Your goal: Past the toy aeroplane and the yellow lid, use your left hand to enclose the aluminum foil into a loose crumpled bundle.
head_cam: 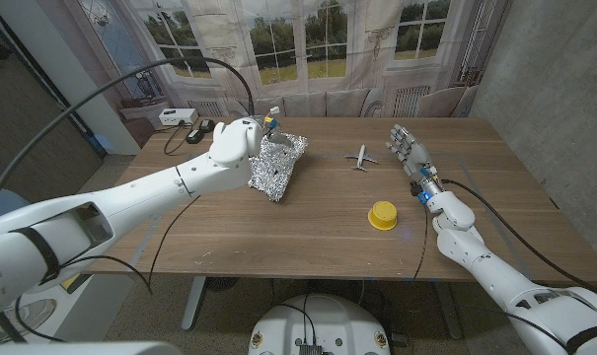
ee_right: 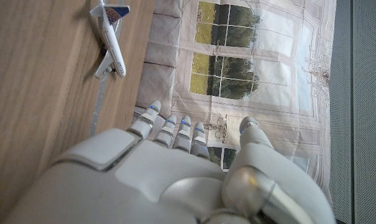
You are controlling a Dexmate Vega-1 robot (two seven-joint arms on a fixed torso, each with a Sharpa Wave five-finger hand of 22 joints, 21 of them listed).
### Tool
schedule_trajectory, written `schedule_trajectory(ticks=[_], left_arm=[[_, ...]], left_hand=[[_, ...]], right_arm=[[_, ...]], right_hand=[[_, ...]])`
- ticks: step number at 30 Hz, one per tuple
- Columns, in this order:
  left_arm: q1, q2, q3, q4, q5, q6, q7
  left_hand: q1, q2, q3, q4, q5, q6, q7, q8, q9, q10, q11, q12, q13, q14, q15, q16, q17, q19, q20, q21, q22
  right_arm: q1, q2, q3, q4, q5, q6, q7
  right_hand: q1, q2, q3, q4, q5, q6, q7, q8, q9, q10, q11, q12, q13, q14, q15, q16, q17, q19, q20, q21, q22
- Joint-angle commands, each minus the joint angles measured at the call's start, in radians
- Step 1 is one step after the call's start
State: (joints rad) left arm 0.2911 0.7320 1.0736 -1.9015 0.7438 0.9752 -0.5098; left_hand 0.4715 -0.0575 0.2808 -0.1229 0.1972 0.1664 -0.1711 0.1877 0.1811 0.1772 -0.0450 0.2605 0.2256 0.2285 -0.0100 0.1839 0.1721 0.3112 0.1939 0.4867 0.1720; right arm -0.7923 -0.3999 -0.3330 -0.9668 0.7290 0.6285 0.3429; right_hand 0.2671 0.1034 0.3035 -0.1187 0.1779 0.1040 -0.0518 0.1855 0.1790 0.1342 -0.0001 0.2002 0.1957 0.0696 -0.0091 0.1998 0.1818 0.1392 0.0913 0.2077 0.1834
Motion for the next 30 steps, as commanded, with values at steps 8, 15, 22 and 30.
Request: schedule_trajectory(ticks=[8,15,22,30], left_arm=[[-0.054,-0.081,0.039,0.166,0.0,-0.065,-0.11],[-0.085,-0.15,0.053,0.3,-0.038,-0.119,-0.098],[-0.116,-0.207,0.087,0.406,-0.061,-0.163,-0.087],[-0.141,-0.25,0.129,0.501,-0.072,-0.196,-0.087]], left_hand=[[0.019,0.006,-0.025,0.001,0.018,-0.233,-0.023,-0.02,-0.003,-0.218,0.004,-0.083,-0.043,-0.214,0.026,-0.017,-0.003,-0.142,-0.008,-0.165,-0.001],[-0.035,0.04,-0.041,0.038,0.017,-0.307,-0.009,-0.017,-0.003,-0.31,-0.015,-0.085,-0.043,-0.314,0.033,-0.017,0.003,-0.208,-0.006,-0.225,0.001],[-0.049,0.05,-0.043,0.048,0.017,-0.323,-0.001,-0.017,-0.003,-0.314,-0.012,-0.08,-0.043,-0.322,0.03,-0.013,0.003,-0.206,-0.007,-0.232,0.001],[-0.054,0.055,-0.045,0.051,0.017,-0.325,0.003,-0.013,-0.003,-0.313,-0.008,-0.076,-0.044,-0.325,0.026,-0.011,0.002,-0.211,-0.012,-0.24,0.001]], right_arm=[[-0.019,-0.008,0.011,-0.007,0.015,0.003,-0.004],[-0.006,0.002,0.016,0.031,0.024,0.012,0.011],[0.003,0.008,0.013,0.053,0.025,0.012,0.026],[-0.004,0.003,0.003,0.033,0.012,0.017,0.029]], right_hand=[[-0.005,0.0,0.004,-0.005,0.006,0.006,-0.004,0.008,0.004,0.011,0.002,0.0,0.002,0.009,-0.002,-0.003,0.002,0.006,0.005,0.004,0.002],[-0.005,0.0,0.004,-0.006,0.006,0.006,-0.004,0.007,0.004,0.012,0.004,0.001,0.002,0.01,-0.001,-0.003,0.002,0.006,0.005,0.004,0.002],[-0.005,-0.001,0.004,-0.006,0.006,0.008,-0.005,0.008,0.004,0.012,0.006,0.0,0.002,0.008,-0.001,-0.004,0.002,0.004,0.006,0.003,0.002],[-0.01,-0.003,0.002,-0.004,0.005,0.018,-0.004,0.011,0.004,0.022,0.019,0.004,0.002,0.008,0.0,-0.004,0.003,0.003,0.007,0.003,0.002]])
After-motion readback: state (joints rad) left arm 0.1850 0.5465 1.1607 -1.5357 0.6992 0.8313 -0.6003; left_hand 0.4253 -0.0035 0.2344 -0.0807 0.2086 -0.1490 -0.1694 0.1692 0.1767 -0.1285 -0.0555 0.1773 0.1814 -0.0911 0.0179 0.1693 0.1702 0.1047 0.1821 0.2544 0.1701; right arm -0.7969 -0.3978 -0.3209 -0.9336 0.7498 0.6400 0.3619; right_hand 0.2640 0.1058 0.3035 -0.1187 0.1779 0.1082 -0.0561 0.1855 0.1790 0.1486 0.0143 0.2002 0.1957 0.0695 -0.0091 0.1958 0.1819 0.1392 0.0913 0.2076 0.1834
